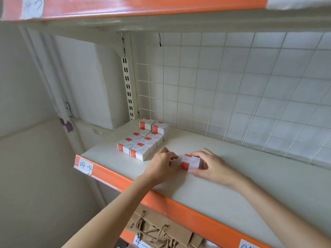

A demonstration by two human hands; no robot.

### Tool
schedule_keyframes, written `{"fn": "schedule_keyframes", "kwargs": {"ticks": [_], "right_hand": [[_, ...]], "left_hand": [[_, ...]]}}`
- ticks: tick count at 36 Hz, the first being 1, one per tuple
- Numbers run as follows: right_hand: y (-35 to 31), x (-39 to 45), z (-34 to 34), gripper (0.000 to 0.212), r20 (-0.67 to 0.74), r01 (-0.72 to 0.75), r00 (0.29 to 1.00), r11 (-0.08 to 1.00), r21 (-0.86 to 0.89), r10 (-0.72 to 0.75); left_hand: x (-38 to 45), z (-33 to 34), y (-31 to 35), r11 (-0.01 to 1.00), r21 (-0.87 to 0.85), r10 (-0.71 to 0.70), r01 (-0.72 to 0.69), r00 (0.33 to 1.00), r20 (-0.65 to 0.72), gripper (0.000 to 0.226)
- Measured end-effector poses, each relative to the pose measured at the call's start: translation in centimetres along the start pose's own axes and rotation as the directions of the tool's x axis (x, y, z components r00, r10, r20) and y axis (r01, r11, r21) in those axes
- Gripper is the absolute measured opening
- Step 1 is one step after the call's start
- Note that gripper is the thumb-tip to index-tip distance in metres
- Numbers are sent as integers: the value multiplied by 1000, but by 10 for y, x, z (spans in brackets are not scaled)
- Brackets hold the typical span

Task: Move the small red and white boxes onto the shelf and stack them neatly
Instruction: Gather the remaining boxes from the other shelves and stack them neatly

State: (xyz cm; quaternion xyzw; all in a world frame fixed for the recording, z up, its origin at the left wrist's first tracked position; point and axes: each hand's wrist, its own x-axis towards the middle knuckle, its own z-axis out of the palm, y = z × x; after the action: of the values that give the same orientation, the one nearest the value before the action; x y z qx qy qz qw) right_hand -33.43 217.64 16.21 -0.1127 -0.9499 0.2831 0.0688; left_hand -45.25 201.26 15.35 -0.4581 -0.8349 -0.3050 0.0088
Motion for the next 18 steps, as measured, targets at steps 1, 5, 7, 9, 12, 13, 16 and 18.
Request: {"fn": "schedule_keyframes", "kwargs": {"ticks": [1,5,7,9,12,13,16,18], "right_hand": [[-5,5,1,48,0,14,1000,999,-44,-14],[-30,29,3,38,-100,86,991,994,-69,-93],[-47,45,3,34,-149,100,983,995,-25,-102],[-65,63,4,36,-186,101,978,995,6,-99],[-89,91,12,44,-209,114,971,993,-24,-117],[-96,100,15,46,-201,107,973,993,-40,-113],[-112,123,28,51,-173,64,982,996,-64,-74],[-119,137,36,55,-167,29,985,995,-93,-45]], "left_hand": [[-1,-5,-2,999,31,16,-16,1000,10,27],[-7,-38,-14,990,130,58,-59,998,6,22],[-9,-55,-23,985,164,55,-51,998,-22,19],[-11,-71,-34,984,174,57,-46,997,-58,17],[-16,-88,-51,985,171,41,-27,996,-74,17],[-18,-92,-56,985,174,30,-18,998,-62,16],[-25,-102,-71,984,177,24,-17,999,-35,16],[-29,-108,-79,986,162,31,-25,999,-38,16]]}}
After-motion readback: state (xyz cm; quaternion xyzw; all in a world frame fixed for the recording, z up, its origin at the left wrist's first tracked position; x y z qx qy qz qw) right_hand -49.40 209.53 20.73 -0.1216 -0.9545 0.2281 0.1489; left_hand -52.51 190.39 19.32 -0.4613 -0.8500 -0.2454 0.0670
